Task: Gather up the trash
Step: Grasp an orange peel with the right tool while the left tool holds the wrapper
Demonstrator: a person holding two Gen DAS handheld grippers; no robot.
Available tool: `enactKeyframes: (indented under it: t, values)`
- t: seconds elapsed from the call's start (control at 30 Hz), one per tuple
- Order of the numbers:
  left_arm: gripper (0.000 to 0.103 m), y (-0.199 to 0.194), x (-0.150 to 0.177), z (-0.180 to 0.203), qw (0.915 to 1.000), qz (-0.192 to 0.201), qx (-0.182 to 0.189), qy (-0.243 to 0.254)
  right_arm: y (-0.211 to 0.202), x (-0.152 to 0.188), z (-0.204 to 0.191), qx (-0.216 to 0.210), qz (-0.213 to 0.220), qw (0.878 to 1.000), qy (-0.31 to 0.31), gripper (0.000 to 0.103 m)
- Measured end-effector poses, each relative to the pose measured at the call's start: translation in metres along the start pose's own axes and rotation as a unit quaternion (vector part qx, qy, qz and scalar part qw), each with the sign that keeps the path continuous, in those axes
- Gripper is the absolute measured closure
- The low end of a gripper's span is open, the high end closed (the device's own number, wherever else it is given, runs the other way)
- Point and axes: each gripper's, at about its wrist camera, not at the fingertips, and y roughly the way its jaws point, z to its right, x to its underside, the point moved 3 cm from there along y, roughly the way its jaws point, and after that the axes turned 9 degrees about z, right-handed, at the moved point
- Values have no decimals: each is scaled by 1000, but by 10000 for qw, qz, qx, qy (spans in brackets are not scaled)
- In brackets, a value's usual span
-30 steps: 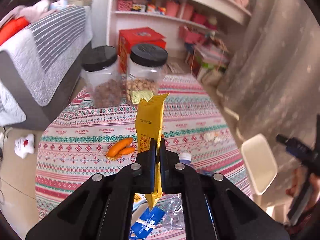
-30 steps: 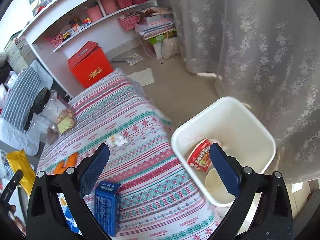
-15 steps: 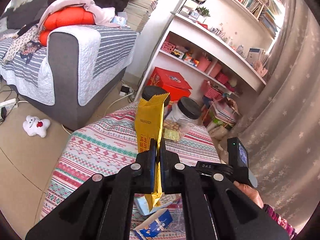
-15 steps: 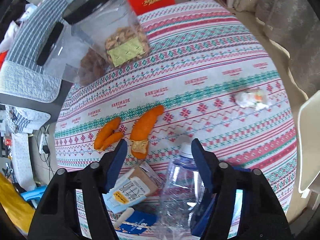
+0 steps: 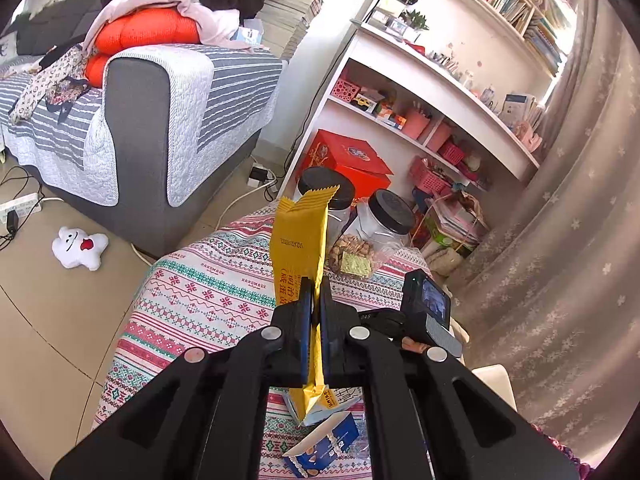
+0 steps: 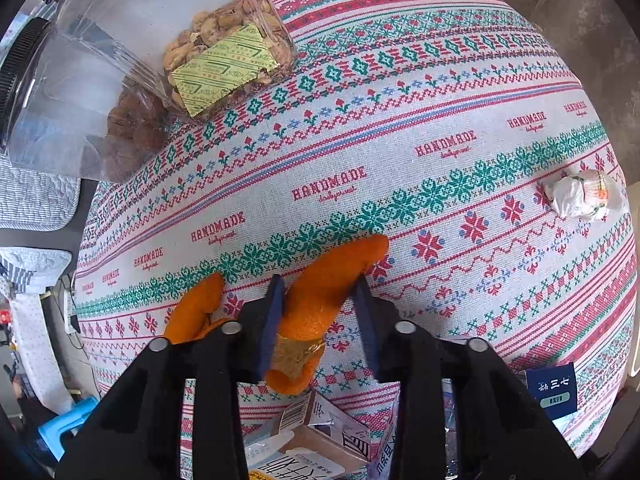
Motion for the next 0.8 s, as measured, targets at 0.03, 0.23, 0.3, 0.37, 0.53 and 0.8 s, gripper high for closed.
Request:
enactKeyframes:
  t: [0.03,0.23,0.3,0.37,0.53,0.8]
  values:
    - [99,0,0,-1,10000,-12,3,-18,-1,0,-2,-10,23,10000,-7,80]
    - [99,6,4,-4,9999,-114,-48,-97,-48,-3,1,-361,636,9971,-208,88]
    - [99,7,3,-6,9998,-103,-73,-145,-72,-2,1,-572,870,9941,-299,88]
    - [99,6,3,-6,9998,-61,-67,-193,-96,-4,1,-726,1144,9899,-421,88]
    - [99,0,1,2,9999,85,-28,-122,-156,-3,6,-1037,1798,9757,-696,88]
    - [99,1,5,15,9999,150,12,18,-221,22,41,-1176,2688,9529,-765,88]
